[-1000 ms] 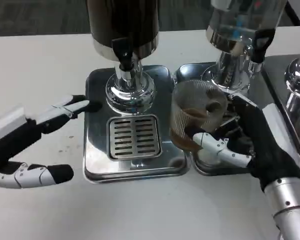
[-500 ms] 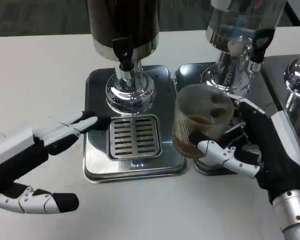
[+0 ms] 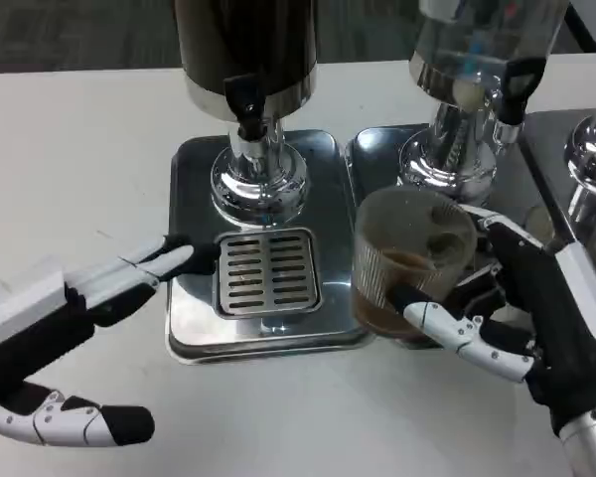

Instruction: Grasp the cup under the faucet to collect the drink, then remove the cup.

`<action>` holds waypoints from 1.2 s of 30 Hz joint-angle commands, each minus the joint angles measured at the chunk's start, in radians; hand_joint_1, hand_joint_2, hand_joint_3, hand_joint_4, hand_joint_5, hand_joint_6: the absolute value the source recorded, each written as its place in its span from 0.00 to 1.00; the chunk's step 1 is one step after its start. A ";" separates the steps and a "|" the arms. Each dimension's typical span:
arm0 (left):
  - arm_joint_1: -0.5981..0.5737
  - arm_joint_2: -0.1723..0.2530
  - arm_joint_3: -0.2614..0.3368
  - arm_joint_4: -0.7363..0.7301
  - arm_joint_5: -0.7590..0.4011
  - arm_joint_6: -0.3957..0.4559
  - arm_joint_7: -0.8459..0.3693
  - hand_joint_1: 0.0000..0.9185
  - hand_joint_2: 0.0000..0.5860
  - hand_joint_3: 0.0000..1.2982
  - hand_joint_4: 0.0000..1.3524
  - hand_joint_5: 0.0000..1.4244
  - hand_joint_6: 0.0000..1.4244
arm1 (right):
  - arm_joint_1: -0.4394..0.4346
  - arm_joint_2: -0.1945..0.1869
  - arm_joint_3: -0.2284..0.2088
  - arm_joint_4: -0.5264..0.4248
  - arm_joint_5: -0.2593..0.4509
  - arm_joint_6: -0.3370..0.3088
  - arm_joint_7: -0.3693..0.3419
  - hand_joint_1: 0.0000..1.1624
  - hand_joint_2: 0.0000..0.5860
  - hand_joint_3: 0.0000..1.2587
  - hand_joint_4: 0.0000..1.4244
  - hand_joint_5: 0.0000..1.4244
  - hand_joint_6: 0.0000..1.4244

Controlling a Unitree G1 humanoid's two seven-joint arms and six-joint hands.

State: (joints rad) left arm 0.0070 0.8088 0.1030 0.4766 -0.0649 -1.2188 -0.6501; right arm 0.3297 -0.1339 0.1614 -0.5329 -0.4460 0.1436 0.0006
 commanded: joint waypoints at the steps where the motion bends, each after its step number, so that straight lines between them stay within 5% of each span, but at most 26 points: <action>1: 0.032 0.023 -0.006 -0.031 -0.016 -0.010 0.015 0.00 0.18 0.01 0.00 0.00 0.10 | 0.017 0.001 -0.012 -0.061 0.010 -0.023 -0.001 0.63 0.39 0.40 0.45 0.54 0.61; 36: 0.071 0.026 0.024 -0.086 0.061 -0.028 0.065 0.00 0.17 0.01 0.00 0.00 0.03 | 0.085 0.016 -0.029 -0.110 0.009 -0.037 -0.012 0.65 0.38 0.42 0.45 0.55 0.63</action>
State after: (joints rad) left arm 0.0762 0.8170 0.1094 0.4044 -0.0269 -1.2236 -0.6069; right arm 0.4178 -0.1262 0.1393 -0.6088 -0.4461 0.1435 0.0054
